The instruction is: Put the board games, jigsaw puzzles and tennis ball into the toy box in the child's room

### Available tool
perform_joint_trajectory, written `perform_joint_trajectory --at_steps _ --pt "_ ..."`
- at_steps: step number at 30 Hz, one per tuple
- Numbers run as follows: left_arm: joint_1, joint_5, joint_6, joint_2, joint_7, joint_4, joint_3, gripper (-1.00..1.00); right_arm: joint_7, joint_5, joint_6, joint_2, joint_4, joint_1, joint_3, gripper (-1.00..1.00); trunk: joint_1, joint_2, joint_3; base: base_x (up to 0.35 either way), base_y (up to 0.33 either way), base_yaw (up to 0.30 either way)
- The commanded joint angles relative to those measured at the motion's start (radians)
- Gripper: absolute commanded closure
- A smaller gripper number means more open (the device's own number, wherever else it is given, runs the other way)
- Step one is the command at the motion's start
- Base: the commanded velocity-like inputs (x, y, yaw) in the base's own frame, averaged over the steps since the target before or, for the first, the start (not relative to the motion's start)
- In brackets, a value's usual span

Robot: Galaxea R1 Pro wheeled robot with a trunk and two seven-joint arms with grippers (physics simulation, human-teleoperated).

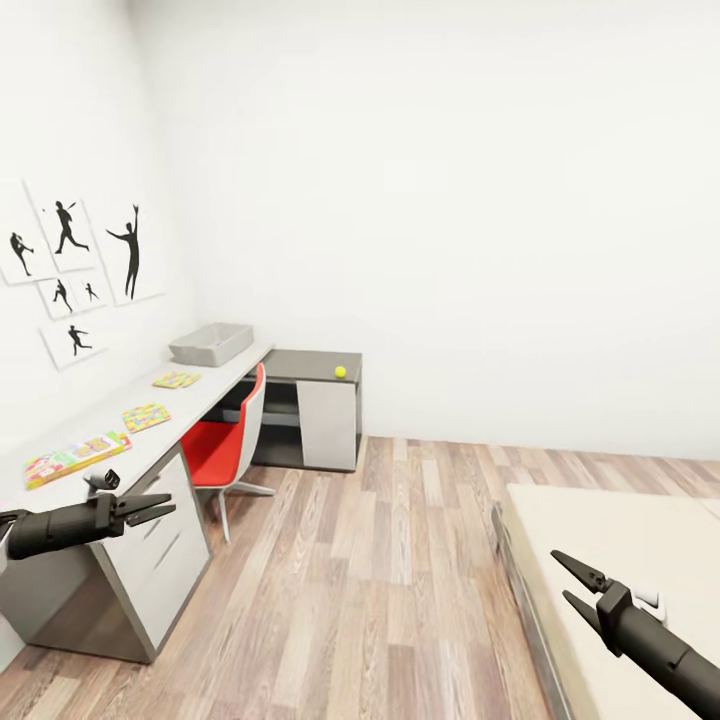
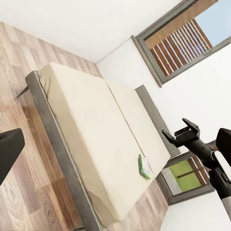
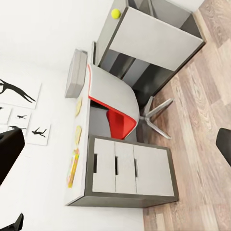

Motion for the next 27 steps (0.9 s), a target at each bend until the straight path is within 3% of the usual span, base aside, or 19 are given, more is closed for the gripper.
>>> perform_joint_trajectory --at_steps 1,14,27 --pt "-0.001 0.0 0.011 0.0 -0.004 0.0 -0.001 -1.0 0.009 0.008 0.003 0.0 0.0 0.0 -0.001 -1.0 0.001 -0.002 -0.002 -0.028 0.0 0.082" --pt "-0.001 0.0 0.01 0.0 -0.004 0.0 0.0 -1.0 0.009 0.008 0.001 0.0 0.007 0.0 -0.002 -1.0 0.001 -0.002 -0.003 -0.113 0.0 0.023" --pt "-0.001 0.0 0.01 0.0 -0.004 0.0 -0.001 -1.0 0.011 0.008 0.001 0.0 0.009 0.0 -0.002 -1.0 0.001 -0.002 -0.003 -0.02 0.0 0.001"
